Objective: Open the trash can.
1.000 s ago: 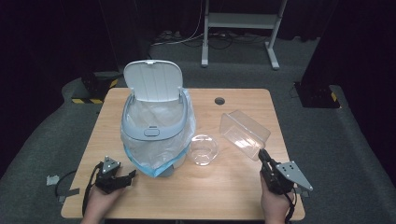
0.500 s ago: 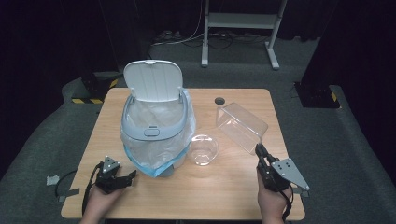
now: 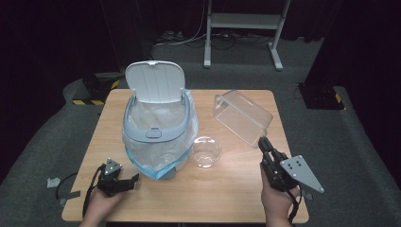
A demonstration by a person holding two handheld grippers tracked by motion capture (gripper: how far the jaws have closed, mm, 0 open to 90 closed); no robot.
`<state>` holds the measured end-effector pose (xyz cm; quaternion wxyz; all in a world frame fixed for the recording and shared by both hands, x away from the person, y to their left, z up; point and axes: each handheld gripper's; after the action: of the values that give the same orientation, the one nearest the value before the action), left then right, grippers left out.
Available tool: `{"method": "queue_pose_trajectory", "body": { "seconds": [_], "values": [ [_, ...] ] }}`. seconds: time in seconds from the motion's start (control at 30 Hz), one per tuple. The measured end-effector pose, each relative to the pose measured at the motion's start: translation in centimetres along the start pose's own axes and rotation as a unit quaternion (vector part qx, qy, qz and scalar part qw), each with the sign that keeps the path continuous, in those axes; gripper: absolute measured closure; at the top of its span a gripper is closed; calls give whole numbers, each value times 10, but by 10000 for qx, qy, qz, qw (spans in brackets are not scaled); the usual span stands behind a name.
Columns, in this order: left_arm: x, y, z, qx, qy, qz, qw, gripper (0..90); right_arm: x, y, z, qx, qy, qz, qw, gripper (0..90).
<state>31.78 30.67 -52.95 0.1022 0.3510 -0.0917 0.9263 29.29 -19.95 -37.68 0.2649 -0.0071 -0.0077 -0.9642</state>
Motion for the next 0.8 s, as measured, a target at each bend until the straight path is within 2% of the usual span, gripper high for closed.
{"method": "queue_pose_trajectory", "body": {
  "seconds": [0.17,0.3,0.63,0.8],
  "values": [
    [0,0,0,-3,0,0,10000,140,0,-7,14,-3,189,143,9997,855],
    [0,0,0,-1,0,-1,10000,140,0,-15,26,108,341,251,9990,855],
    [0,0,0,5,6,13,10000,146,-4,-28,46,203,495,478,9974,854],
    [0,0,0,12,7,0,10000,147,-14,-36,57,283,502,637,9963,854]
  ]
}}
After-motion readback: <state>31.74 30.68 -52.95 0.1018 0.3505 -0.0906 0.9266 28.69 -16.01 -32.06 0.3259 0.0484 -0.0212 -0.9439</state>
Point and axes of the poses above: each handheld gripper's, and its own axes: x roughly backward along the jaws, z roughly out of its top, y roughly to its right, and after that the axes turned 9 degrees about z, right-handed
